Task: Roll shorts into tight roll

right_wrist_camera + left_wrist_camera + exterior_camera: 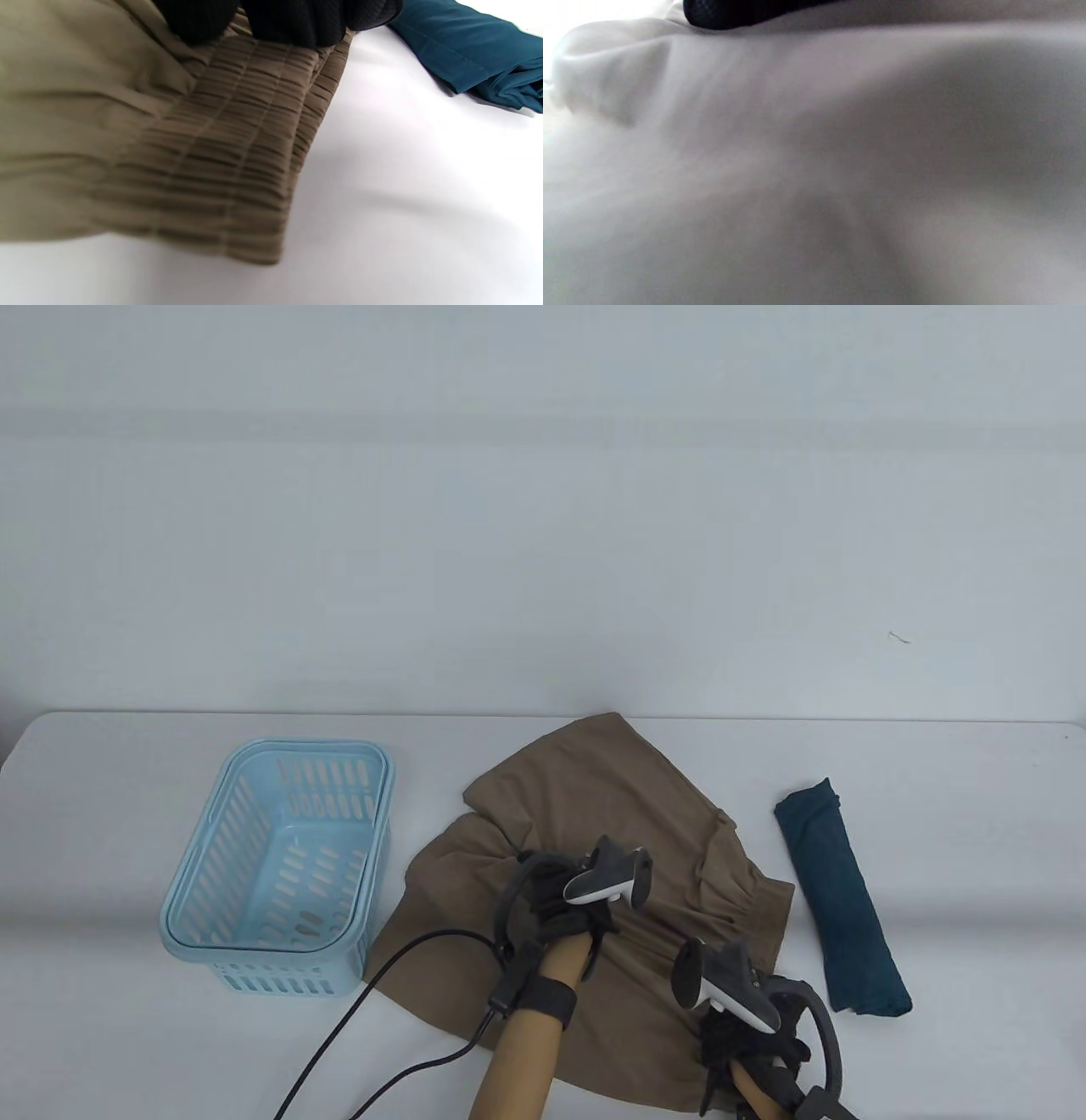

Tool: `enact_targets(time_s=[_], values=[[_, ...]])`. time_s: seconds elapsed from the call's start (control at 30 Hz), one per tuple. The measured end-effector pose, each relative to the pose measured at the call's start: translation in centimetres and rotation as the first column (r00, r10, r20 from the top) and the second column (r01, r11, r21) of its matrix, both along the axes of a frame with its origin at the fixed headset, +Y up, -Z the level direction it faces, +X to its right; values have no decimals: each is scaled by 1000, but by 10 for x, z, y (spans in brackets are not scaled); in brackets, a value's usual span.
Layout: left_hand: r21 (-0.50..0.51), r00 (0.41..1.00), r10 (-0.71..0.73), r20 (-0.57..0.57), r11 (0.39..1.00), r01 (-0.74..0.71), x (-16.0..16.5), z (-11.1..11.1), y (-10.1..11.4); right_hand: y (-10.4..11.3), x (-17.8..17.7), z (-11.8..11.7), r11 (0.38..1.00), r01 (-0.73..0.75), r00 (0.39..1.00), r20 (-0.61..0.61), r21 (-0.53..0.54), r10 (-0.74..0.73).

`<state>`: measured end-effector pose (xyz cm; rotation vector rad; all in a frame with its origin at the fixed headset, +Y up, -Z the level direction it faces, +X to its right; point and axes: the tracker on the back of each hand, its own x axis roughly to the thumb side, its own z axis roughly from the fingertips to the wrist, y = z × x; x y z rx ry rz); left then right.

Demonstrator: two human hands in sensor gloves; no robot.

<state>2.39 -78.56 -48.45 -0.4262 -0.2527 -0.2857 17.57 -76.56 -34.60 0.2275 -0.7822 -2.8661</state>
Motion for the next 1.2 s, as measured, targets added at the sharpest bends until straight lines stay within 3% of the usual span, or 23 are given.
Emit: enact_targets(time_s=[0.33, 1.2], values=[[-3, 999, -35, -1, 999, 35, -5, 6, 2, -5, 12, -19, 996, -84, 996, 34, 0, 84], [-27, 997, 61, -47, 998, -62, -20, -3, 2, -4, 48, -91, 997, 75, 986, 148, 28, -79]])
